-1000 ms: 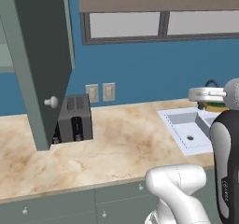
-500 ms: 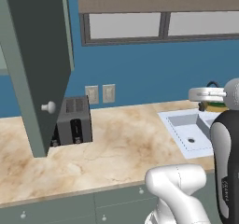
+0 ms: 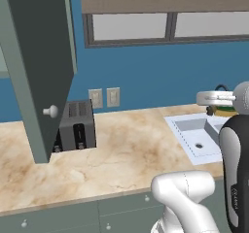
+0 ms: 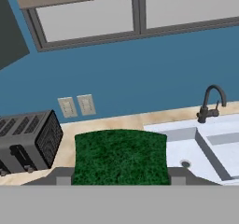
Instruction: Locate and retrieve the dish brush and sponge from the cabinet. Place them next to the sink.
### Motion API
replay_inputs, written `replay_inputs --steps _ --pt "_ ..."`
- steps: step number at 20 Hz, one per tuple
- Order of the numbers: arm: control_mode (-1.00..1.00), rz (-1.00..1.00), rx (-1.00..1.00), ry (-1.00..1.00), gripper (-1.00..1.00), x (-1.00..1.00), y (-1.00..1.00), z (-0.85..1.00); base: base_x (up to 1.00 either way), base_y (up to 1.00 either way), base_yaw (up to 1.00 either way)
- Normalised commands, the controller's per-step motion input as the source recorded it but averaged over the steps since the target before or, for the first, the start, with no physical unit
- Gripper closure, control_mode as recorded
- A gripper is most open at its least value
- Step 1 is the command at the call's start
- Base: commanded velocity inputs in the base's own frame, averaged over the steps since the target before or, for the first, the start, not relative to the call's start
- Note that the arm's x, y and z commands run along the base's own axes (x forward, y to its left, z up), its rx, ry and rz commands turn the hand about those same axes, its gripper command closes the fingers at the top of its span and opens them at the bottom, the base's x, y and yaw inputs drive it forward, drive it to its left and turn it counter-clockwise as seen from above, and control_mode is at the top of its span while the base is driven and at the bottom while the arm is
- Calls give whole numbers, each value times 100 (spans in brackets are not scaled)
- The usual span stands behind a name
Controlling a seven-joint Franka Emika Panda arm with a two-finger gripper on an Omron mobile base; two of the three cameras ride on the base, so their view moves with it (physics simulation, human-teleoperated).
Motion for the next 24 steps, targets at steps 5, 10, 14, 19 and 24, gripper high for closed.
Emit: replay_inputs --steps 5,10,14,19,24 --pt "-100 6 0 0 100 31 -6 0 0 0 0" --pt "-100 17 -2 4 100 63 -23 -23 0 0 0" --pt "-100 16 -8 0 100 70 -22 -45 0 0 0" --pt "-100 14 -10 0 100 60 -21 -50 0 0 0" --pt "-100 12 -9 5 100 55 -12 -50 0 0 0"
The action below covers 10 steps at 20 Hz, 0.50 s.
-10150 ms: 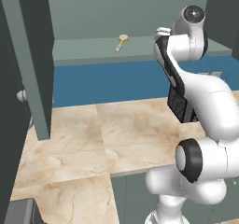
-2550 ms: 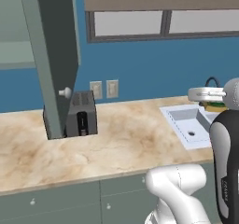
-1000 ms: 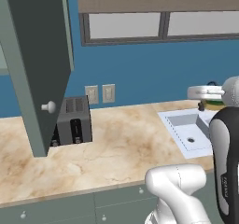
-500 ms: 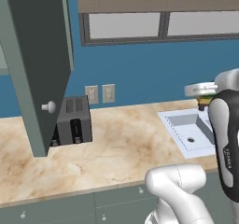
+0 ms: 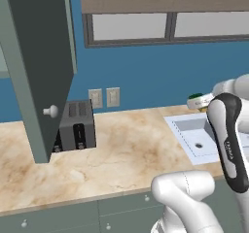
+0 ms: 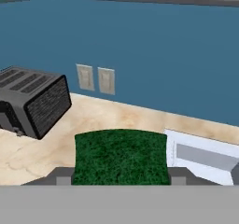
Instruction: Locate and retrieve the dish brush and sponge from the cabinet. Place them next to the sink.
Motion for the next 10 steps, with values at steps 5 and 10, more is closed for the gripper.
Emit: replay_inputs --steps 5,10 --pt "-100 11 -10 19 100 56 -2 -53 0 0 0" --pt "-100 9 -6 15 100 53 0 -54 0 0 0"
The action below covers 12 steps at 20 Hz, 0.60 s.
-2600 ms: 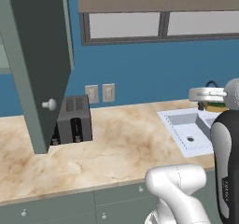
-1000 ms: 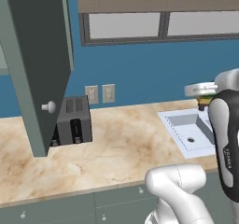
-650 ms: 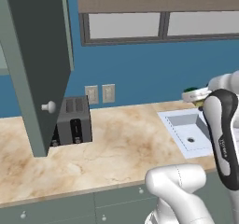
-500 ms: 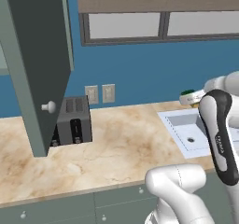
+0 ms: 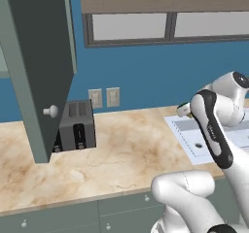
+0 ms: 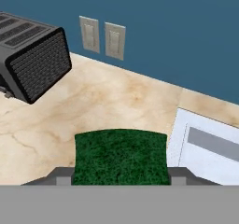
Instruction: Locate and retrieve the dish brush and sponge from the cabinet. Place them next to the sink.
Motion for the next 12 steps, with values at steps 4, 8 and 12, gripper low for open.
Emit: replay_inputs --steps 4,8,12 --pt "-100 11 0 8 100 51 0 -47 0 0 0" --pt "-100 11 0 11 100 54 0 -51 0 0 0" --pt "-100 10 0 7 100 48 -5 -50 0 0 0"
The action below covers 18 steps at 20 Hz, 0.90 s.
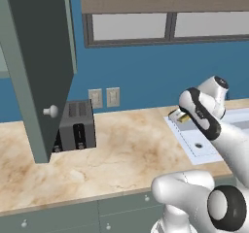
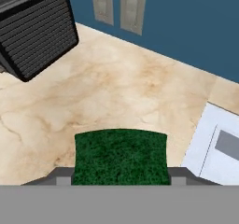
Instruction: Locate and retrieve the dish brush and sponge from the cabinet. Place them next to the sink.
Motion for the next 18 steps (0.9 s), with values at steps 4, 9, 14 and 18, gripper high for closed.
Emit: replay_inputs --steps 4,9,14,18 --pt "-100 9 0 5 100 48 -6 -49 0 0 0" --pt "-100 11 0 0 100 54 -2 -48 0 0 0" --pt "-100 9 0 2 100 48 -3 -38 0 0 0" --pt "-100 8 0 5 100 43 -7 -43 0 0 0"
